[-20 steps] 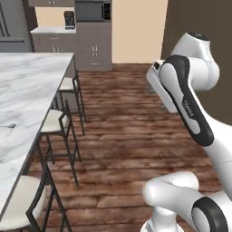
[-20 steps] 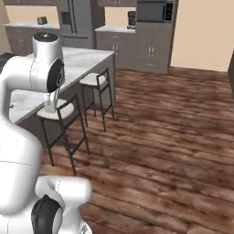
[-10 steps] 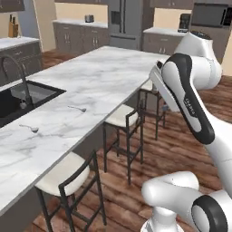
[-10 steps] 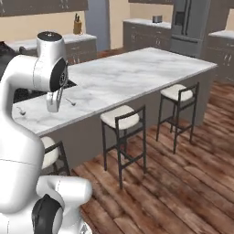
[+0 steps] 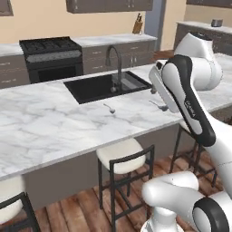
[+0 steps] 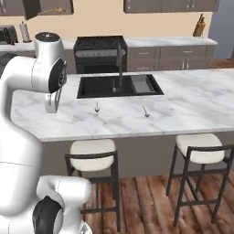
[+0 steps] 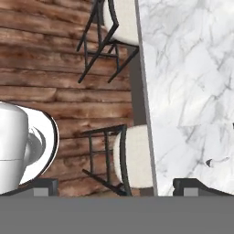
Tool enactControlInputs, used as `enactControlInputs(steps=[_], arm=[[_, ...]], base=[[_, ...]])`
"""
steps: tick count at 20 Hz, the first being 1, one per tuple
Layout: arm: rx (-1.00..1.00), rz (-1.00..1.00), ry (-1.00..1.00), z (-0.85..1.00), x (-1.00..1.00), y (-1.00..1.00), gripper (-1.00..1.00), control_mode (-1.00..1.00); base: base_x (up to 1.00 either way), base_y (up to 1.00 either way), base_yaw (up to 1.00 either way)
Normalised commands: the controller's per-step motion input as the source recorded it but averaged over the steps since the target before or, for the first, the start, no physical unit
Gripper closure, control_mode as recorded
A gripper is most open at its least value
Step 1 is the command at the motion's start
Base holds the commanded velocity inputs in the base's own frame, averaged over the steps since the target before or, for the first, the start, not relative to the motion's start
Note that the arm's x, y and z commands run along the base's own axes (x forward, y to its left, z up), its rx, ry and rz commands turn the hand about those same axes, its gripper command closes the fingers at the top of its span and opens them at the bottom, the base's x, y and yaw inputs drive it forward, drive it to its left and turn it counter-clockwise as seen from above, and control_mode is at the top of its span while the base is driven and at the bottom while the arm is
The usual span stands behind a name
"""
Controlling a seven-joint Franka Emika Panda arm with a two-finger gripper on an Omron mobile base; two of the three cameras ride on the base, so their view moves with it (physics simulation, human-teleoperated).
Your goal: Organize the utensils by type. Pick up the wooden spoons from the counter and place them in the open cabinet. Then pick up the metallic utensils from the counter and place them in the open drawer.
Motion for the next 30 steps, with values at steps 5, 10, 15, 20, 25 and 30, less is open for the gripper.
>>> enactControlInputs(steps=[5,10,15,20,25,30], arm=[[0.0,0.0,0.0,0.0,0.0,0.0,-1.0,1.0],[0.0,0.0,0.0,0.0,0.0,0.0,-1.0,1.0],[0.0,0.0,0.0,0.0,0.0,0.0,-1.0,1.0],[0.0,0.0,0.0,0.0,0.0,0.0,-1.0,1.0],[-0.01,0.0,0.02,-0.01,0.03,0.0,-1.0,-1.0],[-0.02,0.31,0.2,-0.09,0.31,-0.24,-1.0,-1.0]], base=[[0.85,-0.18,0.45],[0.98,-0.25,0.11],[0.88,-0.37,0.0],[0.54,-0.15,0.01],[0.01,0.0,0.0],[0.0,0.0,0.0]])
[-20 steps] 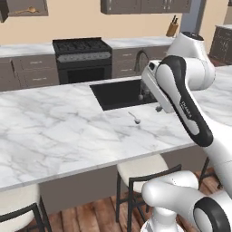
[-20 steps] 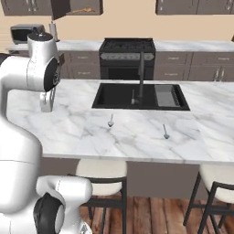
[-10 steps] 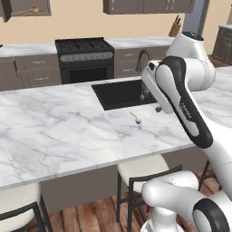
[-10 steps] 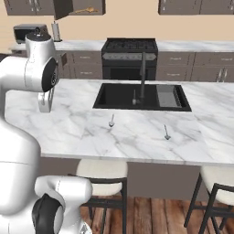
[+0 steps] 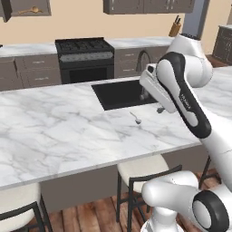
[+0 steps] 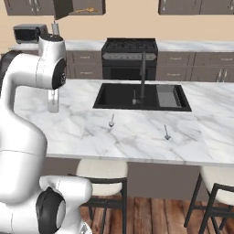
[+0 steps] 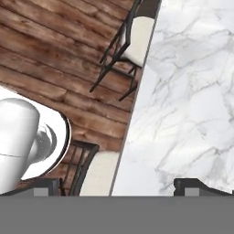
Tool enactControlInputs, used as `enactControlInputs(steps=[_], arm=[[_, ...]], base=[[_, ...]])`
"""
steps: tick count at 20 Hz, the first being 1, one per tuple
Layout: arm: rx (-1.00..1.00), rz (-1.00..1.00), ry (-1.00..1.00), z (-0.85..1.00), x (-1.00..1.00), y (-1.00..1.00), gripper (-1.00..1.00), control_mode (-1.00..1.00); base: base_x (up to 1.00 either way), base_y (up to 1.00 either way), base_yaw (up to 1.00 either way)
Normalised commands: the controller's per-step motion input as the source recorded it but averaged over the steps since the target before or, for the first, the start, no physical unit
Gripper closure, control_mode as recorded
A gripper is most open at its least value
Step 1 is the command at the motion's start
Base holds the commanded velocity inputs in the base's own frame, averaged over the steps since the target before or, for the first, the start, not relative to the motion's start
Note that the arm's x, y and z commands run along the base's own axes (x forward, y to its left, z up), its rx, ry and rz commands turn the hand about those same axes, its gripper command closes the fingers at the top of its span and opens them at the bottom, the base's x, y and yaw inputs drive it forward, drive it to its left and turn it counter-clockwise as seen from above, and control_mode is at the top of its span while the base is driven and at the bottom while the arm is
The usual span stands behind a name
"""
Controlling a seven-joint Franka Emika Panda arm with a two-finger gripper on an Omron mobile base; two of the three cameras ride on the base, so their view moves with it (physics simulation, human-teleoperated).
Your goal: Organize the utensils by type. Pick up the wooden spoons from the counter and place them in the open cabinet. Then pick up the metallic utensils from the counter and place them in the open drawer.
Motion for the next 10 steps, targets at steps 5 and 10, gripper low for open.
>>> enactControlInputs(steps=[5,10], arm=[[-0.1,0.53,0.25,-0.23,0.38,-0.32,-1.0,-1.0],[-0.13,0.59,0.3,-0.31,0.42,-0.24,-1.0,-1.0]], base=[[0.0,0.0,0.0],[0.0,0.0,0.0]])
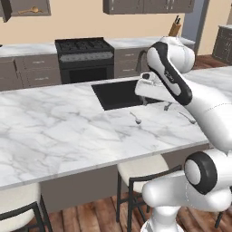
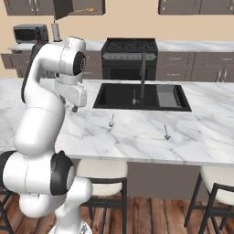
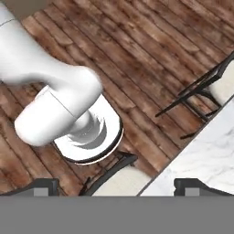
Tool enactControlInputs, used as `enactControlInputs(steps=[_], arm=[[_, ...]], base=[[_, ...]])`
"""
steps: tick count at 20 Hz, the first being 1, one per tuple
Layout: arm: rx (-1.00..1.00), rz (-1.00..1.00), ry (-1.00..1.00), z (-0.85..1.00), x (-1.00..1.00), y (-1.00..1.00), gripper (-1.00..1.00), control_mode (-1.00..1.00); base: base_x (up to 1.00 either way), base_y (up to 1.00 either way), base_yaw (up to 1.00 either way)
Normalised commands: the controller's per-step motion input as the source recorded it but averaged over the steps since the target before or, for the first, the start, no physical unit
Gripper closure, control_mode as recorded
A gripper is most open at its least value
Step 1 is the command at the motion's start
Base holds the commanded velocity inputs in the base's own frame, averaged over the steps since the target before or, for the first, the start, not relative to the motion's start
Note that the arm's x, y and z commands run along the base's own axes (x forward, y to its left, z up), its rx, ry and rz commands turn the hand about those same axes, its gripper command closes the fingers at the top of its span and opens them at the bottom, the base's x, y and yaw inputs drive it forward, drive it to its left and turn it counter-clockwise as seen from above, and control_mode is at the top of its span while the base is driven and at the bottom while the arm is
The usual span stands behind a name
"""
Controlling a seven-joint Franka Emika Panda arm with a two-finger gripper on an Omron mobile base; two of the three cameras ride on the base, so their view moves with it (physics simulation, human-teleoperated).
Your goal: Organize the utensils by type. Pick up the wooden spoons from the counter and place them in the open cabinet. Then pick up the metallic utensils from the counter and place them in the open drawer.
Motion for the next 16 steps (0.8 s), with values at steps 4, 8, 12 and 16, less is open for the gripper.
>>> enactControlInputs(steps=[4,8,12,16], arm=[[-0.24,0.47,0.28,-0.34,0.35,-0.07,-1.0,-1.0],[-0.25,0.43,0.28,-0.43,0.33,-0.06,-1.0,-1.0],[0.02,0.36,0.18,-0.29,0.31,-0.22,-1.0,-1.0],[0.18,0.22,0.21,-0.27,0.47,-0.32,-1.0,-1.0]], base=[[0.0,0.0,0.0],[0.0,0.0,0.0],[0.0,0.0,0.0],[0.0,0.0,0.0]])
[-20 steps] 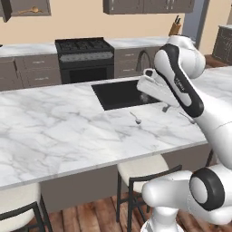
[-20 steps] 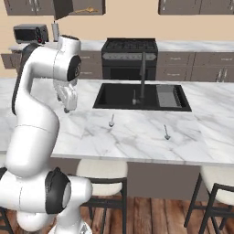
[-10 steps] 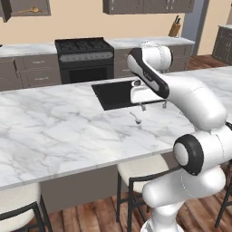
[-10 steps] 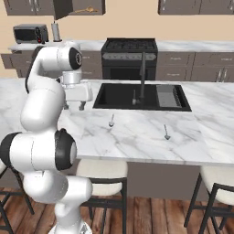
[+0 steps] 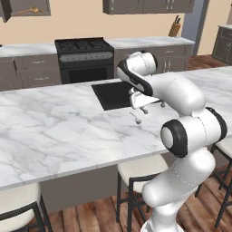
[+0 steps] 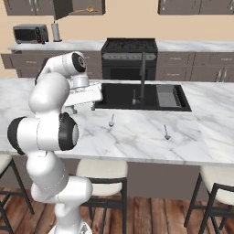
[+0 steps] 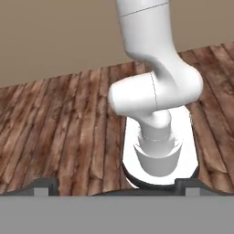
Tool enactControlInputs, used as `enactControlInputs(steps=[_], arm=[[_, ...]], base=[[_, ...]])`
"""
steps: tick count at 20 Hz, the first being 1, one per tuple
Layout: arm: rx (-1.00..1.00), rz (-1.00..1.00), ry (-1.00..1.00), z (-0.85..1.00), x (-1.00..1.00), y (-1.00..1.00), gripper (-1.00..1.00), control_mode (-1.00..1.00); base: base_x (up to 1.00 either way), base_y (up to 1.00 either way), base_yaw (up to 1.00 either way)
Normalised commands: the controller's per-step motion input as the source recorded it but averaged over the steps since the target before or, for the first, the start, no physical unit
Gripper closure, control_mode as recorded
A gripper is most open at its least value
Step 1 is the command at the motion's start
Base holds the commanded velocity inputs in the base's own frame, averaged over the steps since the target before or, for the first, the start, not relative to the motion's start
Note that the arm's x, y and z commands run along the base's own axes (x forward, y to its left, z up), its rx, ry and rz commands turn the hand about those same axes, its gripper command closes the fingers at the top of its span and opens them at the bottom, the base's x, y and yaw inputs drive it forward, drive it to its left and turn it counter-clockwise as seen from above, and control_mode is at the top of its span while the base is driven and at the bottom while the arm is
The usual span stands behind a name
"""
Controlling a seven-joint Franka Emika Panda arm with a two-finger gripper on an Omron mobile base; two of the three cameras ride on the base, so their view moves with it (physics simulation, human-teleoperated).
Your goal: Organize the utensils by type. Pick up the wooden spoons from the counter and place them in the open cabinet. Then pick up the metallic utensils from the counter and place them in the open drawer.
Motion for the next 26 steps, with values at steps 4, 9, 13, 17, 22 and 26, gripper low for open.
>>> enactControlInputs(steps=[4,9,13,17,22,26], arm=[[0.18,0.13,0.05,-0.25,0.47,-0.28,-1.0,-1.0],[0.09,0.13,-0.07,-0.28,0.42,-0.07,-1.0,-1.0],[0.01,0.26,-0.18,-0.43,0.4,0.0,-1.0,-1.0],[0.02,0.19,-0.19,-0.43,0.52,0.0,-1.0,-1.0],[0.2,0.05,-0.14,-0.29,0.43,0.0,-1.0,-1.0],[0.25,0.0,-0.13,-0.23,0.39,0.0,-1.0,-1.0]], base=[[0.0,0.0,0.0],[0.0,0.0,0.0],[0.0,0.0,0.0],[0.0,0.0,0.0],[0.0,0.0,0.0],[0.0,0.0,0.0]])
